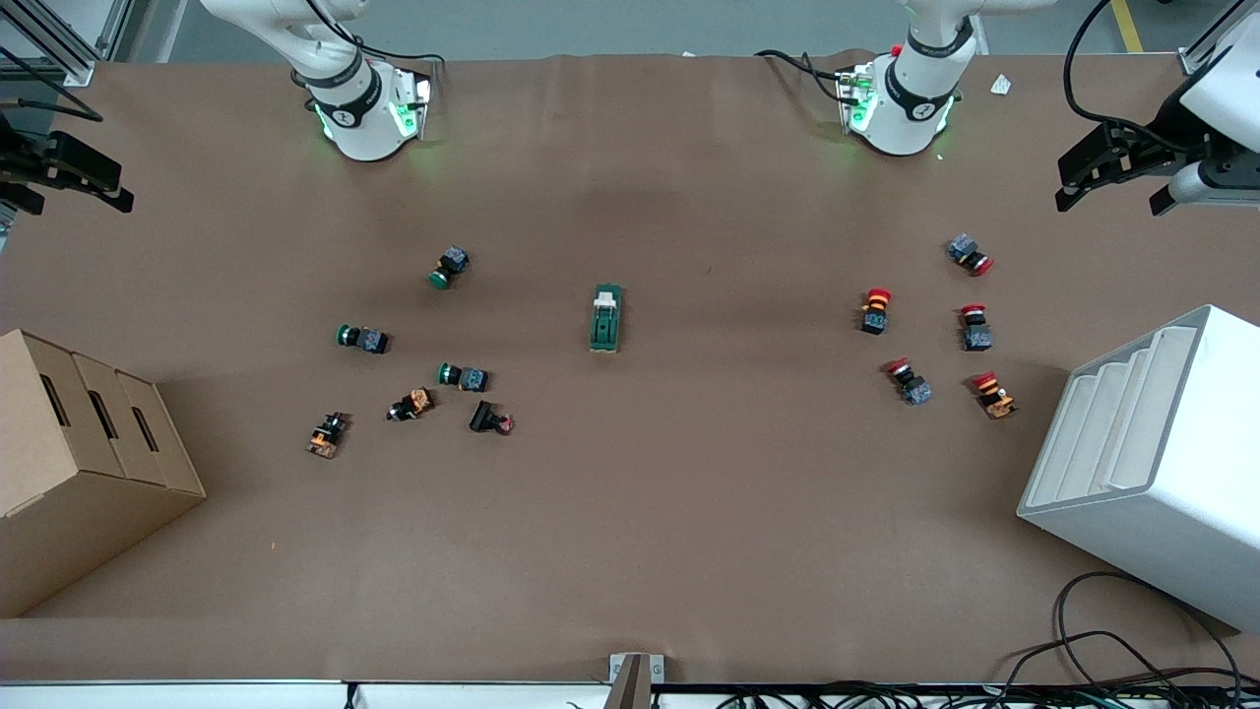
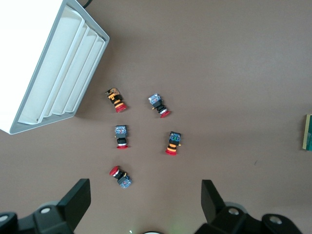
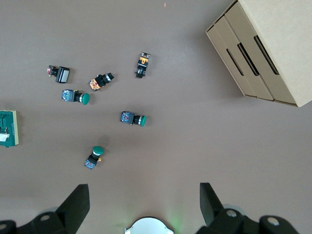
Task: Close load switch with both arms
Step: 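Move the left gripper over the green switch and lower onto it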
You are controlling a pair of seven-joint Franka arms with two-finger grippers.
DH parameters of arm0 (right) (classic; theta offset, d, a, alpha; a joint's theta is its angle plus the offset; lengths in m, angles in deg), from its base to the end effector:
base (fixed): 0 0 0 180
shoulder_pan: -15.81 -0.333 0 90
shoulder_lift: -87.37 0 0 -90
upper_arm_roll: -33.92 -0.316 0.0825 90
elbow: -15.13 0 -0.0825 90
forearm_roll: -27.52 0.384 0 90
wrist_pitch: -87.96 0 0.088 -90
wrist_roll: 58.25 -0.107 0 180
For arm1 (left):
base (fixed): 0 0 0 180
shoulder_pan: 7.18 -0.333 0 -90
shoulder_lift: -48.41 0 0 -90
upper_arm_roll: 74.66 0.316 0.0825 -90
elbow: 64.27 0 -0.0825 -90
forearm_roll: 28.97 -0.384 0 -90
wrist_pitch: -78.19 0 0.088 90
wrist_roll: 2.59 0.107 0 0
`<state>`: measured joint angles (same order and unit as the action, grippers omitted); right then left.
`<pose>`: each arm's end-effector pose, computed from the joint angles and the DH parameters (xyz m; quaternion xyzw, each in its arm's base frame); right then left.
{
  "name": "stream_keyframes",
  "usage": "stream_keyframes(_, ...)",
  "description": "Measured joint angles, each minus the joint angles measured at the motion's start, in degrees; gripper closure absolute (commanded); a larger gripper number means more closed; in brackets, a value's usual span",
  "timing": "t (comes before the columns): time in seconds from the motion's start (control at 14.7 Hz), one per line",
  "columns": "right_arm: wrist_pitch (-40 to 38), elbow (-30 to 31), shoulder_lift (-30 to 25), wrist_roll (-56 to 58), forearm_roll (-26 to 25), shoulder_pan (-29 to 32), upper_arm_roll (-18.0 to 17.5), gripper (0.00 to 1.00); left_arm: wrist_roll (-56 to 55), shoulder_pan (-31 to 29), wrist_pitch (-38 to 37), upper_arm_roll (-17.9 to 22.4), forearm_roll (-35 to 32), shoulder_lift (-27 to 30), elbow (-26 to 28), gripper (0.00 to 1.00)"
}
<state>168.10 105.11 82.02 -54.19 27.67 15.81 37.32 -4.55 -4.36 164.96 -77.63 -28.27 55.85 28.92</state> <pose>0.5057 -0.0314 0.6597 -0.9992 -0.0062 0.0389 0.0066 0.5047 -0.0546 0.6622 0.9994 -0.0336 0.0086 0.0033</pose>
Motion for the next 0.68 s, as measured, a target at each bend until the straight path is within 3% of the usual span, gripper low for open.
stream_keyframes(0.34, -1.53, -0.02, 0.00, 0.00, 0.00, 0.00, 0.00, 0.00, 0.00, 0.68, -0.10, -1.44, 0.00, -0.17, -0.01, 0.00)
stream_keyframes(0.54, -1.60, -0.05, 0.00, 0.00, 0.00, -0.01, -0.03, 0.00, -2.09, 1.09, -0.36, -7.08, 0.00, -1.84, 0.12, 0.00)
stream_keyframes(0.68, -1.55, -0.08, -0.01, 0.00, 0.26, -0.01, -0.06, 0.00, -10.13, 1.38, 0.46, -13.34, 0.01, -4.43, 0.20, 0.00)
